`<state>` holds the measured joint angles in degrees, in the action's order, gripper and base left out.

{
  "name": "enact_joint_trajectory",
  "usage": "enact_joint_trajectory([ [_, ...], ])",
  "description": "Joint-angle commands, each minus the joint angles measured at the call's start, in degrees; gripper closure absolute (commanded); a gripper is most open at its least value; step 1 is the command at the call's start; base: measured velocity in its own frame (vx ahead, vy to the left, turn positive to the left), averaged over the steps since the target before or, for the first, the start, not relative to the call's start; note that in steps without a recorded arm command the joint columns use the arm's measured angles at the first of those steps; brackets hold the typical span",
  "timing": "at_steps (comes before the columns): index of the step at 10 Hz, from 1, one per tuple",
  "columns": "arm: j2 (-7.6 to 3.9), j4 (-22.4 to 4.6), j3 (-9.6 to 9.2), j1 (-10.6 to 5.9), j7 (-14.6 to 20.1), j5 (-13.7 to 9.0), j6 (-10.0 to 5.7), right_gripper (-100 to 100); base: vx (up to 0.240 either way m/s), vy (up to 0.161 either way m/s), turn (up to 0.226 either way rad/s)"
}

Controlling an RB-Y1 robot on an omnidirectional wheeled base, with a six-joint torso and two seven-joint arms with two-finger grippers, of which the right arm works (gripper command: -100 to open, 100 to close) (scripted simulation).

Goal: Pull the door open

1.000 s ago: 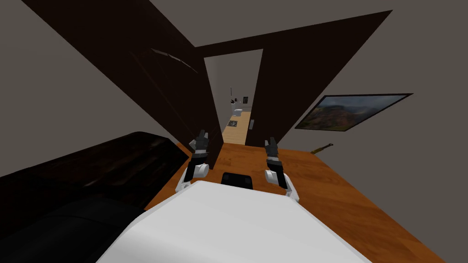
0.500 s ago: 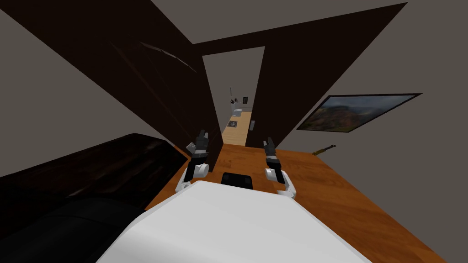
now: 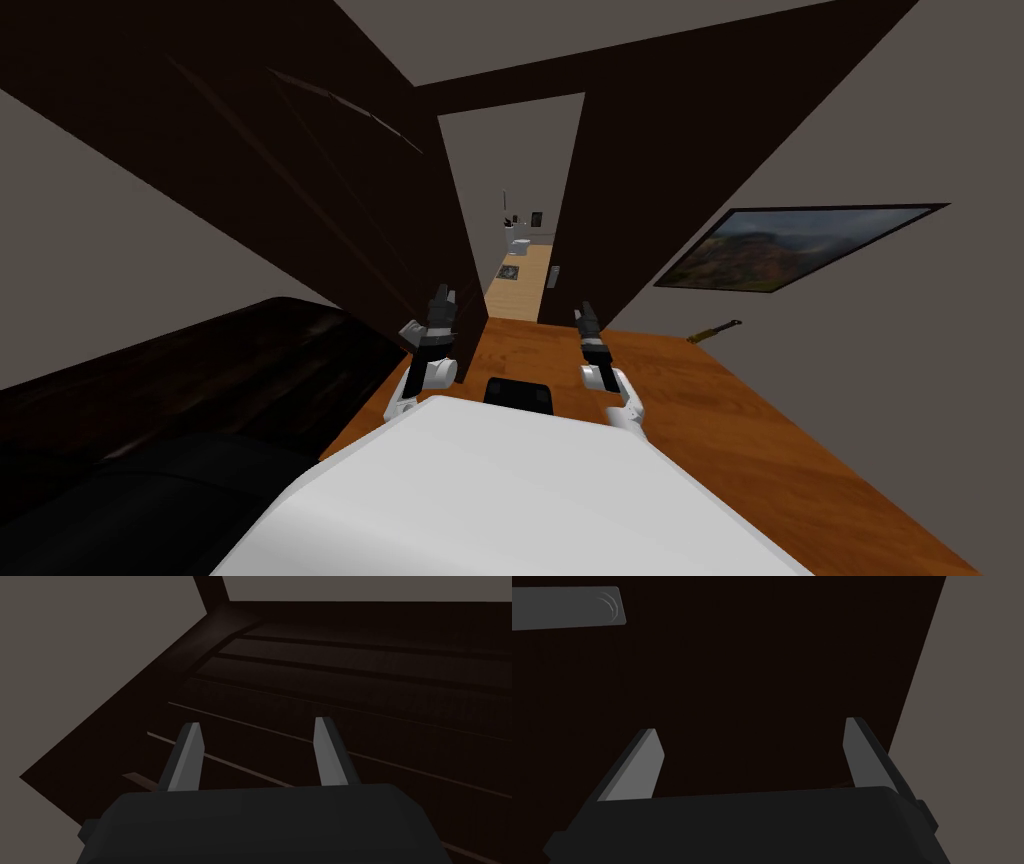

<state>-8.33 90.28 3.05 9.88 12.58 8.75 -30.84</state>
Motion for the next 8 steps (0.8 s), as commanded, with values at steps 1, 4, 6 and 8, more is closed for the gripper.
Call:
enact_joint_trajectory([
  [1,-0.76,-2.86,0.49,-1.61,1.31,0.65,-0.3,-100,0.099,0.028,-0.01],
  [4,-1.63,-6.64,1.04,-3.56,2.81,1.47,-0.42,-100,0.067,0.02,-0.007],
  [6,-2.48,-10.08,1.6,-5.52,4.31,2.29,-0.53,-100,0.09,0.036,-0.012],
  [8,-3.33,-13.52,2.15,-7.47,5.81,3.11,-0.65,-100,0.11,0.016,-0.008],
])
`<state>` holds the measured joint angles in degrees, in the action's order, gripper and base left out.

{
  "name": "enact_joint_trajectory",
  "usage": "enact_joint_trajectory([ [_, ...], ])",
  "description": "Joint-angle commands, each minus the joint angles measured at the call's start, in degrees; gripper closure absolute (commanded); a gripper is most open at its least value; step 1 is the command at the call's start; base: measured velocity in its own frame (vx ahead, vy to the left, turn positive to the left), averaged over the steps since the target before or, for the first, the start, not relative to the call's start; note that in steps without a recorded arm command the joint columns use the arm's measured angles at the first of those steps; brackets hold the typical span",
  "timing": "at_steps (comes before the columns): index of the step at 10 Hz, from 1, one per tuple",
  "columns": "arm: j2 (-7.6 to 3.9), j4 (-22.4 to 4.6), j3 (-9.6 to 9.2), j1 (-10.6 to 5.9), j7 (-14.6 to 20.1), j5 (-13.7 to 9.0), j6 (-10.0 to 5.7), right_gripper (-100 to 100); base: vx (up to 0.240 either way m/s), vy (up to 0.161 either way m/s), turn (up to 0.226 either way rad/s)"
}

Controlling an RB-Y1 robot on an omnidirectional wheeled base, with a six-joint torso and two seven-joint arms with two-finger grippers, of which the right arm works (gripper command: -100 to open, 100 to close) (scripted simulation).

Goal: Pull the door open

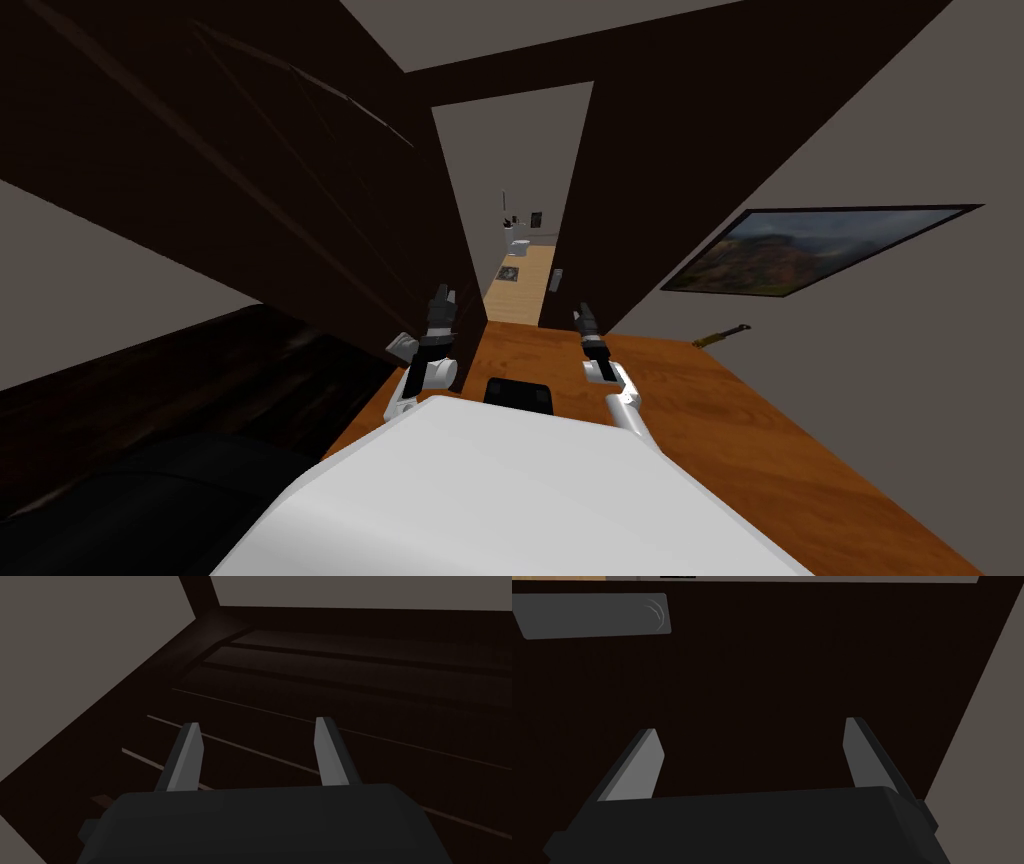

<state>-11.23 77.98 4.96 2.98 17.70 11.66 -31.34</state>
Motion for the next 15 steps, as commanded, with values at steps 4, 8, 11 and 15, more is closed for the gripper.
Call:
enact_joint_trajectory([
  [4,-1.65,-6.25,1.04,-3.43,2.87,1.41,-0.32,-100,0.088,0.033,-0.01],
  [8,-3.2,-12.72,2.08,-7.11,5.69,2.95,-0.54,-100,0.079,0.024,-0.009],
  [11,-4.3,-17.33,2.82,-9.73,7.7,4.05,-0.7,-100,0.104,0.028,-0.009],
  [15,-5.62,-22.99,3.73,-12.94,10.17,5.39,-0.89,-100,0.094,0.025,-0.009],
])
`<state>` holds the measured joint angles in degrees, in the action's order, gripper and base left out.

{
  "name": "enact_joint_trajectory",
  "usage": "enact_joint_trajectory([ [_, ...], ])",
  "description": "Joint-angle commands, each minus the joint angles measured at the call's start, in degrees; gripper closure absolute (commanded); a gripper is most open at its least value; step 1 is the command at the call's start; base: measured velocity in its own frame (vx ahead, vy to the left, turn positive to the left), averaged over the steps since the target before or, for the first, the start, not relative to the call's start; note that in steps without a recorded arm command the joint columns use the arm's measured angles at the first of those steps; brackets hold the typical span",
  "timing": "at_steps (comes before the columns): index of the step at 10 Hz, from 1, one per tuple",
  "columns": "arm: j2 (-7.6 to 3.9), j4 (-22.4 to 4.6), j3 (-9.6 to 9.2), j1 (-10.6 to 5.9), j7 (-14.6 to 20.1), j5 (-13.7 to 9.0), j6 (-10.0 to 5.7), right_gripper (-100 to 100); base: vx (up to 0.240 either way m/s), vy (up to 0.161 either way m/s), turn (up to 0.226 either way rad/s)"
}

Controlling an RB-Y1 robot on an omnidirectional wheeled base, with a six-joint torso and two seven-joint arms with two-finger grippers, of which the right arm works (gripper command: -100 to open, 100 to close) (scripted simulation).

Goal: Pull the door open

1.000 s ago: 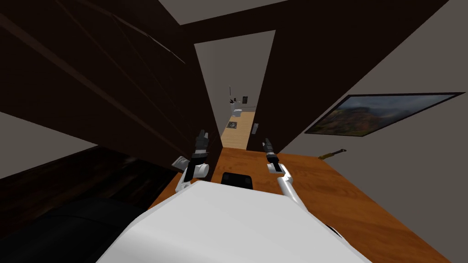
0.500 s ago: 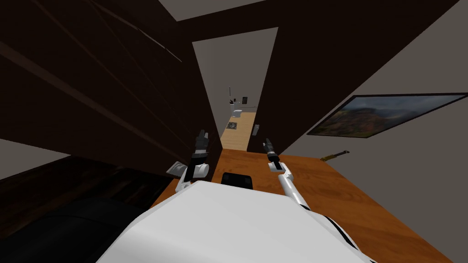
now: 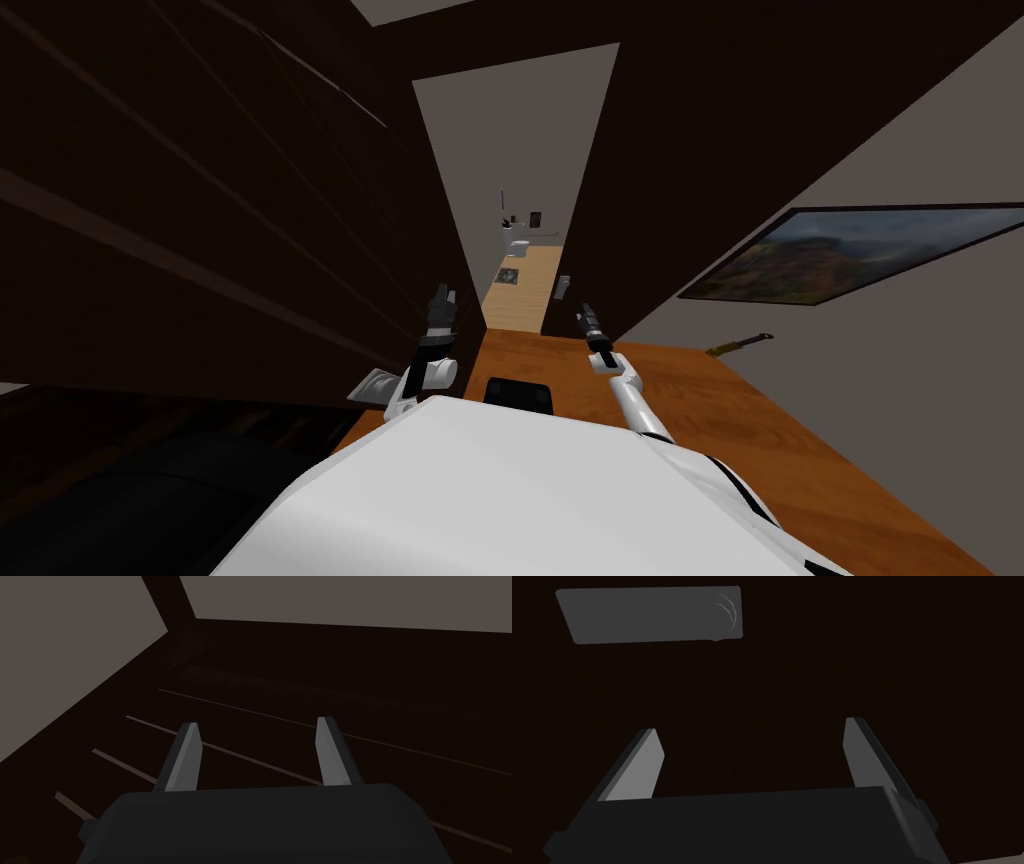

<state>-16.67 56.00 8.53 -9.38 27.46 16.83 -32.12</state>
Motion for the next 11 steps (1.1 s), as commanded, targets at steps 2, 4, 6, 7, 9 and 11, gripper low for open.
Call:
enact_joint_trajectory([
  [2,-0.75,-3.46,0.55,-1.97,1.48,0.8,-0.2,-100,0.103,0.019,-0.008],
  [4,-1.31,-5.9,0.94,-3.36,2.55,1.38,-0.28,-100,0.098,0.026,-0.007],
  [6,-2.0,-8.92,1.43,-5.07,3.86,2.1,-0.39,-100,0.138,0.03,-0.01],
  [7,-2.44,-10.84,1.73,-6.16,4.7,2.56,-0.45,-100,0.13,0.033,-0.01],
  [9,-3.06,-13.55,2.17,-7.7,5.88,3.21,-0.55,-100,0.144,0.036,-0.009],
  [11,-3.39,-15.03,2.41,-8.55,6.53,3.56,-0.6,-100,0.141,0.029,-0.006],
])
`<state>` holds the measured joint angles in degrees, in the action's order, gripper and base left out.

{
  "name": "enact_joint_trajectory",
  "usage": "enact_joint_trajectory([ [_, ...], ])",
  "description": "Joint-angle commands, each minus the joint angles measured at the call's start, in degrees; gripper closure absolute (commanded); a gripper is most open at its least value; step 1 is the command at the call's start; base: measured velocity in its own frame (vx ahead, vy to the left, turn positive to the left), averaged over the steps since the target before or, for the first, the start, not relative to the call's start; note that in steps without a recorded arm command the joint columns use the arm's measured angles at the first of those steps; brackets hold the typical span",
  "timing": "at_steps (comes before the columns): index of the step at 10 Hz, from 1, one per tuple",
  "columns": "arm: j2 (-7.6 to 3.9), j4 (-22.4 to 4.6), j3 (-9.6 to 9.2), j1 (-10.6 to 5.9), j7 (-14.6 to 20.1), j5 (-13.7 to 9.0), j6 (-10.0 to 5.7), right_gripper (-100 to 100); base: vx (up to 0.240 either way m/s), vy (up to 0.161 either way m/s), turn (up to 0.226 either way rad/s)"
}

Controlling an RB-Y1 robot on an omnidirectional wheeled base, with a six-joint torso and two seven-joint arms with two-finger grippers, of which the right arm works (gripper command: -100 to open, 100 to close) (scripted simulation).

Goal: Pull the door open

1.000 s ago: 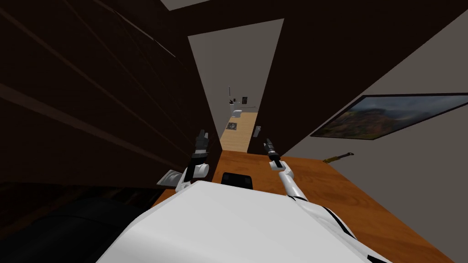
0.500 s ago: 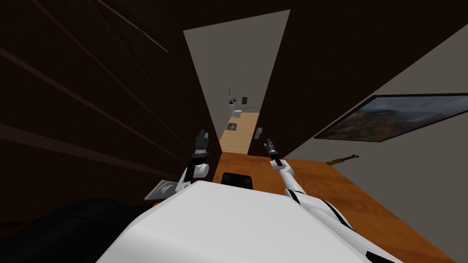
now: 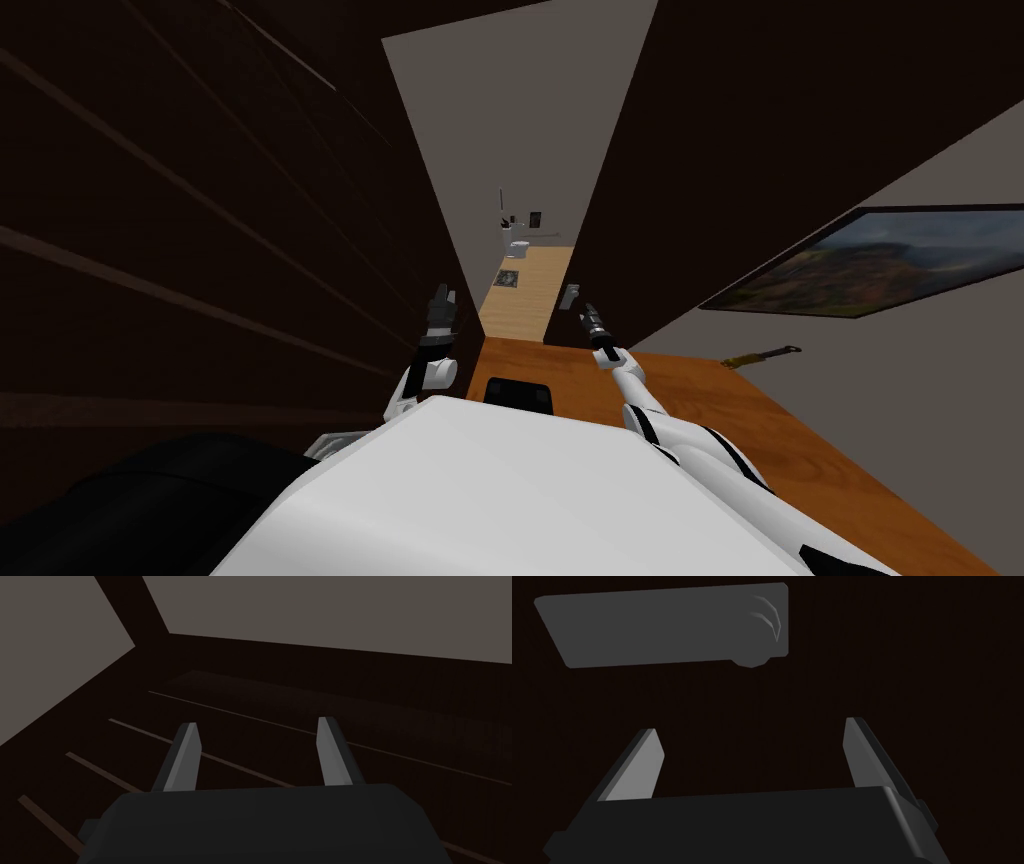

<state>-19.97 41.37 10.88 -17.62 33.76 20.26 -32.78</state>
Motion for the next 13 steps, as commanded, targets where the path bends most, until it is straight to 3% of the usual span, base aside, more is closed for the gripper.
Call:
enact_joint_trajectory([
  [1,0.0,0.0,0.0,0.0,0.0,0.0,0.0,-100,0.057,0.008,0.002],
  [10,0.44,-0.88,0.77,-1.03,-1.57,-0.84,1.18,-100,0.186,-0.019,0.031],
  [11,0.44,-0.88,0.77,-1.03,-1.57,-0.84,1.18,100,-0.012,0.0,-0.01],
  [13,0.44,-0.88,0.77,-1.03,-1.57,-0.84,1.18,100,-0.038,0.003,0.004],
])
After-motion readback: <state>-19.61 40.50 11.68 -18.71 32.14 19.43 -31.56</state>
